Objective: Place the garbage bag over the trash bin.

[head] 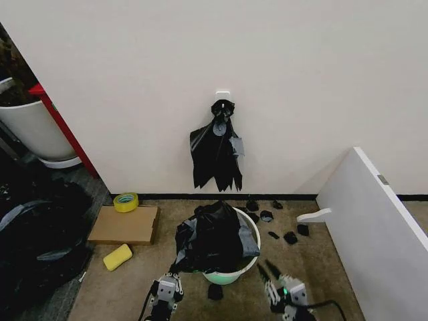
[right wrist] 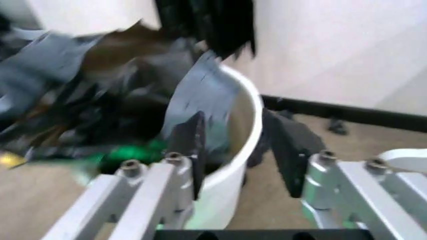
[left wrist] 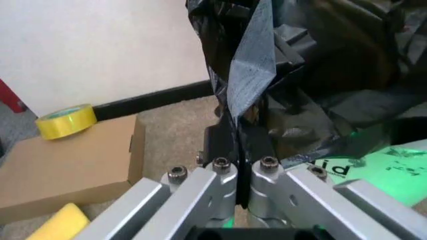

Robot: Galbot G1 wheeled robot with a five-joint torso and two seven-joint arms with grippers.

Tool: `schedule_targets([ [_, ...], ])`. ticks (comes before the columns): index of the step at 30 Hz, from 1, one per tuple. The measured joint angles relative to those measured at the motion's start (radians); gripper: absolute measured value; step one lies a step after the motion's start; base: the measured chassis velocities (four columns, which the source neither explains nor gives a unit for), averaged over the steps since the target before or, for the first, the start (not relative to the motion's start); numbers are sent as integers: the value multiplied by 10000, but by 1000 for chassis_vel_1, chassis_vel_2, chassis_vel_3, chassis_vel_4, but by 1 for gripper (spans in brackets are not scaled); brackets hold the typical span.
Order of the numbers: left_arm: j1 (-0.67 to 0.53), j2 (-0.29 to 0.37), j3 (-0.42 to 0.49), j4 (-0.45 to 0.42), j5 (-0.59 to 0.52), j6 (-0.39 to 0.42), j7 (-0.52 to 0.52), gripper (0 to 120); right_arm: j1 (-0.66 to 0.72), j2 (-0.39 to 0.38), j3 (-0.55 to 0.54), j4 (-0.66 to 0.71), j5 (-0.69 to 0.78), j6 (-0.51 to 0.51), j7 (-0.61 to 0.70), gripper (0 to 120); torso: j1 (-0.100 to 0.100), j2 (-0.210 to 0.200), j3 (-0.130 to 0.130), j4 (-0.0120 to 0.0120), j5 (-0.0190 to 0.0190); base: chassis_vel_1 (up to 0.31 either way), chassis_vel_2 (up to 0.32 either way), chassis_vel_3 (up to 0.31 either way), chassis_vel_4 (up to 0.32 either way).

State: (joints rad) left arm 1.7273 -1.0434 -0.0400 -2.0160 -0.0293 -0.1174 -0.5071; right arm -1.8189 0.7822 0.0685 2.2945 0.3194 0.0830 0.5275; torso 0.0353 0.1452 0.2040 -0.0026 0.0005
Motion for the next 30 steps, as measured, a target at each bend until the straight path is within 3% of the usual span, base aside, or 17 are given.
schedule_targets([
  [12,-51,166,90,29,84,-85,91,0,1295,1028,-1092,582,110,-3048,1477,79,0,0,1,3,-1,0,0,0,0],
  [18,-113,225,169,60,117,-89,110,0,1634,1307,-1075,584,602,-3359,1319,98,0,0,0,0,-1,0,0,0,0],
  [30,-79,148,282,141,388,-162,149,0,2787,1948,-1266,-407,1235,-3816,940,100,0,0,0,-1,1,0,0,0,0],
])
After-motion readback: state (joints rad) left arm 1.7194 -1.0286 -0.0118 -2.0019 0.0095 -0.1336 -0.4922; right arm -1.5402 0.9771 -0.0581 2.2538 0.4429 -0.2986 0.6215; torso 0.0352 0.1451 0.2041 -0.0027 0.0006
